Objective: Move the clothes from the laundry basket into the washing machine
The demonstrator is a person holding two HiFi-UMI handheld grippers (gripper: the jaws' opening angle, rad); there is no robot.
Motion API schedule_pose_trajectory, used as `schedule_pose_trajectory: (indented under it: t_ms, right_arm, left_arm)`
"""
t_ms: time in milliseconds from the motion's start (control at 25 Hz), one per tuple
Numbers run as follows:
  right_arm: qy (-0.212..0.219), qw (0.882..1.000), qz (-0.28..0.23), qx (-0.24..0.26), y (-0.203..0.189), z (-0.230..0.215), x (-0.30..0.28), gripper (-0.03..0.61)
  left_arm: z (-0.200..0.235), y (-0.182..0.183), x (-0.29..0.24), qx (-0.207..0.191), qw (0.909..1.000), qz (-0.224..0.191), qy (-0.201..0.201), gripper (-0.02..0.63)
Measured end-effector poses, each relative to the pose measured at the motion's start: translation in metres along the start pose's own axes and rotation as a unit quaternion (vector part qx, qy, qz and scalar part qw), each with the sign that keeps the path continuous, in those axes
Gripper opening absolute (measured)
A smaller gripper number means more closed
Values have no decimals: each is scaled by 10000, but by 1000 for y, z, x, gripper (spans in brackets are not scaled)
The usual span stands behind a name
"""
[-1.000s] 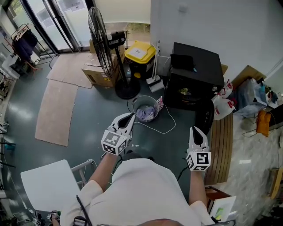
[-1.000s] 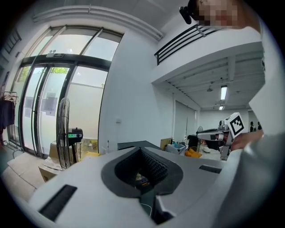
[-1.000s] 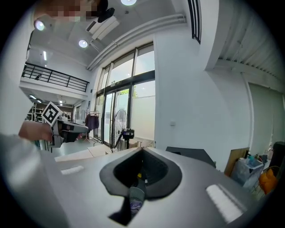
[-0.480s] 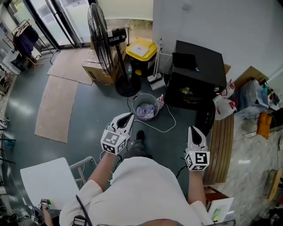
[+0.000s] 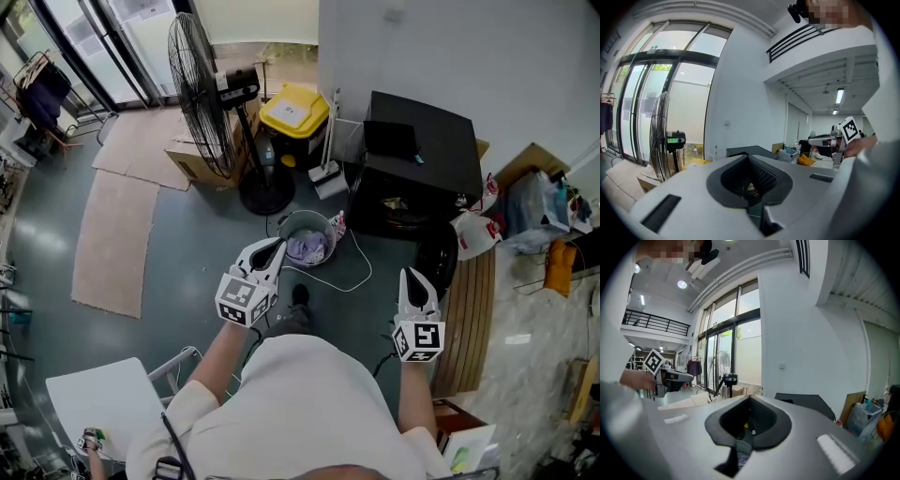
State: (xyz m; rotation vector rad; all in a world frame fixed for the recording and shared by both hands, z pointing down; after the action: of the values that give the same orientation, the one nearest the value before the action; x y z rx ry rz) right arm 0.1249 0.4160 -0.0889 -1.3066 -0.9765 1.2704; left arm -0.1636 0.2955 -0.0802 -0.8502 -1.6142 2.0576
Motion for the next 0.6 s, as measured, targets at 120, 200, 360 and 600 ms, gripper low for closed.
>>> schedule_pose_trajectory:
  t_ms: [120, 200, 360, 600]
  right_arm:
    - [6, 10000, -24, -9, 9, -5, -34, 11]
    - [11, 10000, -24, -10, 13, -9, -56, 12]
    - [4, 10000, 18, -38, 18, -12, -99, 11]
    - [30, 9999, 64, -95, 22, -14, -158, 11]
  left_arm:
    - [22, 12, -26, -31, 10000, 13, -56, 6]
    - [35, 20, -45, -89, 9999, 39, -101, 6]
    - [60, 34, -75, -212, 9995, 78, -211, 6]
    - [97, 42, -115, -221, 9990, 191, -335, 5]
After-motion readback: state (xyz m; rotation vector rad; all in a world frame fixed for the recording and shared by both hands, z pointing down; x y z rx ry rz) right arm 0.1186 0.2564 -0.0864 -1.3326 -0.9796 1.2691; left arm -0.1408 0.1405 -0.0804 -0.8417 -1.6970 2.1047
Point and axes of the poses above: the fingertips, and each gripper's own axes: x backward along the fingers, z to its left, y out of its top, the point moved 4 cm from there along x, backward along the fingers, and after that the axes turned 4 degrees about x, right-handed, at the moved point
